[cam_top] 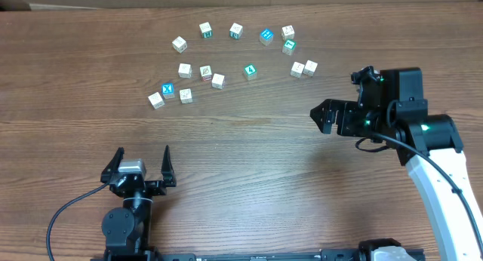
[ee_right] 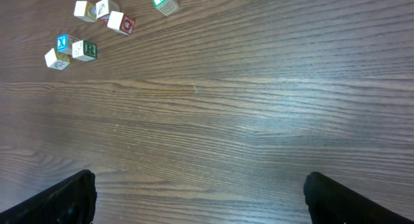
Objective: Form a horizontal line
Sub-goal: 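Reach the right gripper over the right-side blocks near the arc end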
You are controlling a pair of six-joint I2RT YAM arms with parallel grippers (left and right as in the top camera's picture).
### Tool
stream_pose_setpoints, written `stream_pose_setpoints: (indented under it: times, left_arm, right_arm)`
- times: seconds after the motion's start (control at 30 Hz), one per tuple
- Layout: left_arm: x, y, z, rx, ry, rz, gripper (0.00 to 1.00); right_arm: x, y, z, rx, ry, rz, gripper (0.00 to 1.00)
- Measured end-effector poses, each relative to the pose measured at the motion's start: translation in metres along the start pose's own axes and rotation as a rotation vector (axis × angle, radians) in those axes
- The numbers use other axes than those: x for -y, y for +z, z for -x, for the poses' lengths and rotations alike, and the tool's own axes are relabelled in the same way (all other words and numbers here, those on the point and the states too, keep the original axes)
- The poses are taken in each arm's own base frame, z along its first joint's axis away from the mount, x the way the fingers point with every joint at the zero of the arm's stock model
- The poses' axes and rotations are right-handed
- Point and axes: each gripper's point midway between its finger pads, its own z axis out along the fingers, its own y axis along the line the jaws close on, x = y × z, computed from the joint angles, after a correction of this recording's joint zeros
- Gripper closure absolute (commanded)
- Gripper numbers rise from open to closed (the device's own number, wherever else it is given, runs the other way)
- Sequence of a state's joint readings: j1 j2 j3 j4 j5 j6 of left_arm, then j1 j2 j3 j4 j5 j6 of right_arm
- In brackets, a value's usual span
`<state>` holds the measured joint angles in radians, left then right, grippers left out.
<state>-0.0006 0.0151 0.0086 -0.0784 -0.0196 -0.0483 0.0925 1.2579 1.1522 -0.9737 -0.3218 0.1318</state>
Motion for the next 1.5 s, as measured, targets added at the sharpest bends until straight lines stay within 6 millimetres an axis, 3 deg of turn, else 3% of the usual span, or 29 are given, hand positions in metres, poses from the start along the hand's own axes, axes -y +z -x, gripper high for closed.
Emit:
stream_pose_setpoints:
  times: [0.67, 0.97, 1.17, 1.33, 1.5]
  left_arm:
    - [0.000, 0.000, 0.000, 0.001, 0.000, 0.000, 0.00]
    - [0.000, 0.000, 0.000, 0.001, 0.000, 0.000, 0.00]
    - [0.000, 0.000, 0.000, 0.000, 0.000, 0.000, 0.01]
    - [0.000, 0.000, 0.000, 0.001, 0.000, 0.000, 0.00]
    - [0.000, 0.000, 0.000, 0.001, 0.000, 0.000, 0.00]
  right_arm:
    - [0.005, 0.018, 0.007, -0.014, 0.004, -0.003, 0.00]
    - [-0.010, 0.017, 0.029, 0.069, -0.026, 0.073, 0.00]
    - [-0.013, 0.016, 0.037, 0.100, -0.016, 0.087, 0.07]
    - [-0.011, 0.015, 0.050, 0.156, 0.014, 0.072, 0.18]
    - [-0.005, 0.015, 0.055, 0.175, 0.060, 0.043, 0.20]
